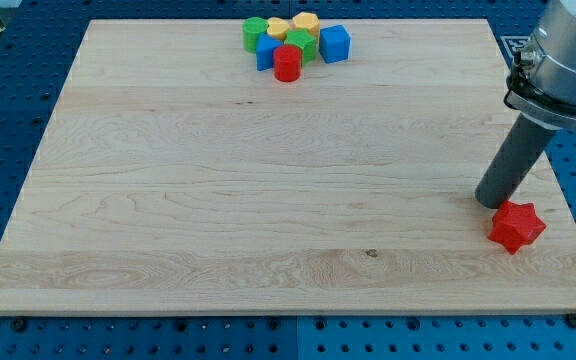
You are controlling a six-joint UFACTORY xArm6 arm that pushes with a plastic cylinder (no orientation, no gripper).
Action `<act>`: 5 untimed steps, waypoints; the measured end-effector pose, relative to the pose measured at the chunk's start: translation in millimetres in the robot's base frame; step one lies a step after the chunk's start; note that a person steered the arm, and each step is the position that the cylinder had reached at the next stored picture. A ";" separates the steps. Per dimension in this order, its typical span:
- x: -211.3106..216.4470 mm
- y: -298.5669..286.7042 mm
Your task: Point at the blue cube
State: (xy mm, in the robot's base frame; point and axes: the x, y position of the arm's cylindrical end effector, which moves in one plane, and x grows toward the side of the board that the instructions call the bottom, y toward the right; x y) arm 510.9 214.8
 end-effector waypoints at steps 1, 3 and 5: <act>14.6 11.5; 27.4 29.9; -81.6 -6.0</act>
State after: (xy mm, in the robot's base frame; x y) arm 429.3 208.8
